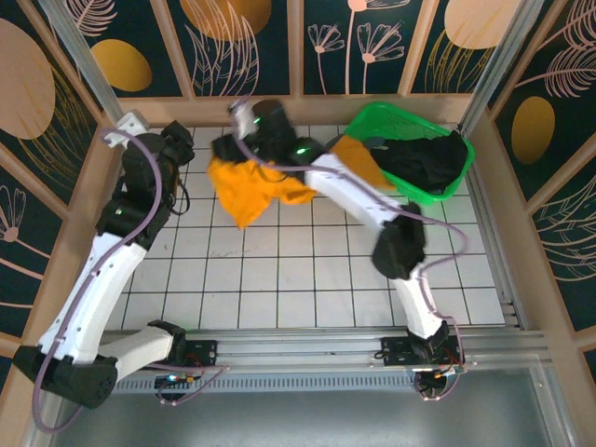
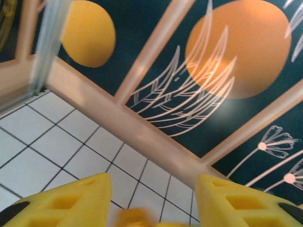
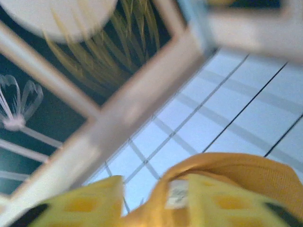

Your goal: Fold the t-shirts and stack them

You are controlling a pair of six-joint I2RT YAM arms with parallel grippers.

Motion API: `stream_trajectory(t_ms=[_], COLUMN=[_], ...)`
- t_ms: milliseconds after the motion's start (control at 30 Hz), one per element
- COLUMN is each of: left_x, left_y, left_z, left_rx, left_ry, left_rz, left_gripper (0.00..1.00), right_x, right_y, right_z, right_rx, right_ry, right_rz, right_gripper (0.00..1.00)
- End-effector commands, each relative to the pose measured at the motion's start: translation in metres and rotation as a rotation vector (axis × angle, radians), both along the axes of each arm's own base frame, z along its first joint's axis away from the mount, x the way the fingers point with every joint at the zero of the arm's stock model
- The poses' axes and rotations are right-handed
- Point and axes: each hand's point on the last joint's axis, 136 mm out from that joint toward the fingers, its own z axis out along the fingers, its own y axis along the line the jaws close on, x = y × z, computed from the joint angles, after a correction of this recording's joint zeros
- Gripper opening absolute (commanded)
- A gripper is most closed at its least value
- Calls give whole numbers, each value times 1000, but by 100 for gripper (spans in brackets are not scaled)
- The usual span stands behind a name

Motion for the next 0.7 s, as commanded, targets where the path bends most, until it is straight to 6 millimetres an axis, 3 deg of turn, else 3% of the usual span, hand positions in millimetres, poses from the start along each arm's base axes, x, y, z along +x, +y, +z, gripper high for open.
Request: stream_trajectory(t_ms=[0, 133, 233, 333, 500, 600, 667], left_x=[-8, -4, 3, 1, -6, -16, -19], left_y=[7, -24, -62, -90, -101, -83, -74], left_z=[-49, -96, -140, -188, -255, -293, -308], left_rx=[52, 23, -30, -68, -79, -56, -46], left_ry=[156, 260, 371, 492, 677, 808, 851], left_rz=[36, -134, -319, -432, -442, -320, -263], left_gripper=[55, 63, 63, 57, 47, 47, 53], right_x=[-12, 13, 31, 37, 12, -6, -18], right_y=[-14, -64, -124, -195, -287, -328, -348], right_z=[55, 41, 18, -21, -77, -107, -127], right_rx=[78, 25, -30, -129, -263, -314, -330], right_ry=[26, 35, 56, 112, 185, 249, 303], right_rz=[20, -114, -282, -481, -684, -769, -807], right_gripper=[63, 63, 61, 58, 55, 56, 58])
